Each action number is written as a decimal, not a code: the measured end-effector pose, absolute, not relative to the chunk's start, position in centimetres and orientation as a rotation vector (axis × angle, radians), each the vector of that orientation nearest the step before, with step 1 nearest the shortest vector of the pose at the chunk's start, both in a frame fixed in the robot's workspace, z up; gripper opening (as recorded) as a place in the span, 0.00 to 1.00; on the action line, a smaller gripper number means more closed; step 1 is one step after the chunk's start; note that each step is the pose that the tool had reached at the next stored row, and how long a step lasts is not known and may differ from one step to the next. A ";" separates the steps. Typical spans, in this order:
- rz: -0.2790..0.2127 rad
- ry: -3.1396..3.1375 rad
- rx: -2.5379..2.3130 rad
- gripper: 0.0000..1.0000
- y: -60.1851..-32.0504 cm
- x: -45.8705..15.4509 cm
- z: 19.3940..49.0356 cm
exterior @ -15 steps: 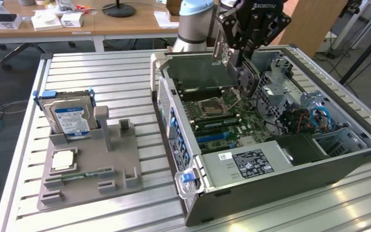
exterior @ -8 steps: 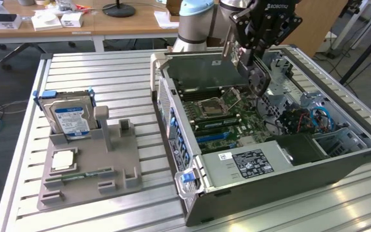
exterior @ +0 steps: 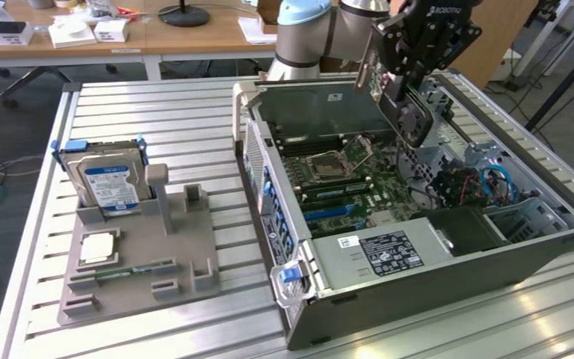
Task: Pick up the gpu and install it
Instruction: 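Pick up the gpu and move the gpu toward the slot, then insert the gpu into the slot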
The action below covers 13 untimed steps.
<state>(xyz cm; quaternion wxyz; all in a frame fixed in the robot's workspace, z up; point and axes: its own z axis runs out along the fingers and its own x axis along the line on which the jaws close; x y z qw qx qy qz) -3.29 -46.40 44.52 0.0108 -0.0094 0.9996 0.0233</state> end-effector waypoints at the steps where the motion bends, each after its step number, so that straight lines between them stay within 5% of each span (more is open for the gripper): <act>1: 0.073 3.119 -0.029 0.26 -46.4 -3.1 44.5; 13: 0.073 3.119 -0.029 0.26 -46.4 -2.9 44.5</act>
